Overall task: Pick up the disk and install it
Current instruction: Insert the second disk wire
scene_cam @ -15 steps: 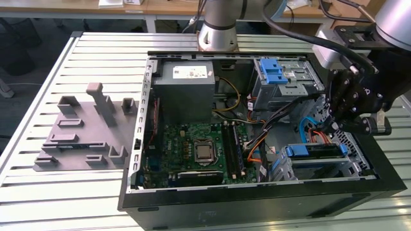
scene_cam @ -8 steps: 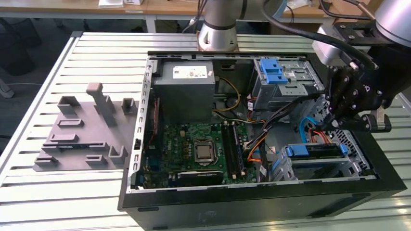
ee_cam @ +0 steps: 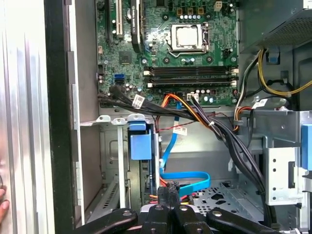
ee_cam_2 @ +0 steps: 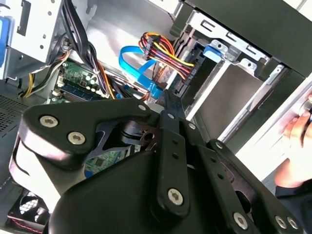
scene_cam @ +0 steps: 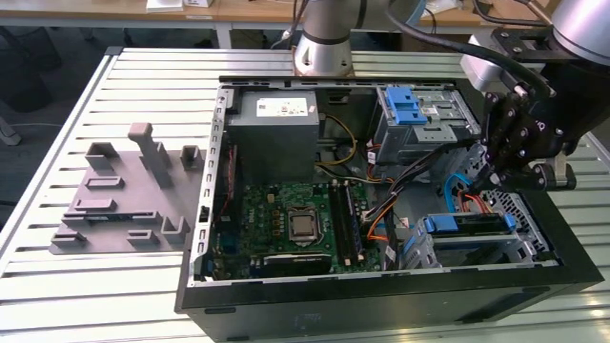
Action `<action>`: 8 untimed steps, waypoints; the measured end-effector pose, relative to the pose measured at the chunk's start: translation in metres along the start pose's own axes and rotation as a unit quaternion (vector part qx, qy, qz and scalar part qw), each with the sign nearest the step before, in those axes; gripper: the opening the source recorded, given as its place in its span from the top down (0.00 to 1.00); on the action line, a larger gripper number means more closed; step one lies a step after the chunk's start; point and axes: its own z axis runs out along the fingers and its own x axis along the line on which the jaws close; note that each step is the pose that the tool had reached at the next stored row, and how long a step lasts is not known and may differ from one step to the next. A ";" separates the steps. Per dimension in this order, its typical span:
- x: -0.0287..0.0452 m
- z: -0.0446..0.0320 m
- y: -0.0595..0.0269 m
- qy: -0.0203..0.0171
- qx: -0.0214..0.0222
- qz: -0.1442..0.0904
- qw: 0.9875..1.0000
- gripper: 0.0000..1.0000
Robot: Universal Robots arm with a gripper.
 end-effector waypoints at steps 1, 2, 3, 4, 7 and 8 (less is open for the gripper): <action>-0.0009 0.0000 0.0000 0.000 0.000 0.000 1.000 0.89; -0.0016 0.0000 0.0001 0.000 0.000 0.000 1.000 0.89; -0.0023 0.0000 0.0002 0.001 0.000 -0.001 1.000 0.83; -0.0028 0.0000 0.0003 0.001 0.000 -0.001 1.000 0.83; -0.0038 0.0002 0.0005 0.002 0.000 -0.005 1.000 0.81; -0.0040 0.0006 0.0006 0.002 0.000 -0.007 1.000 0.75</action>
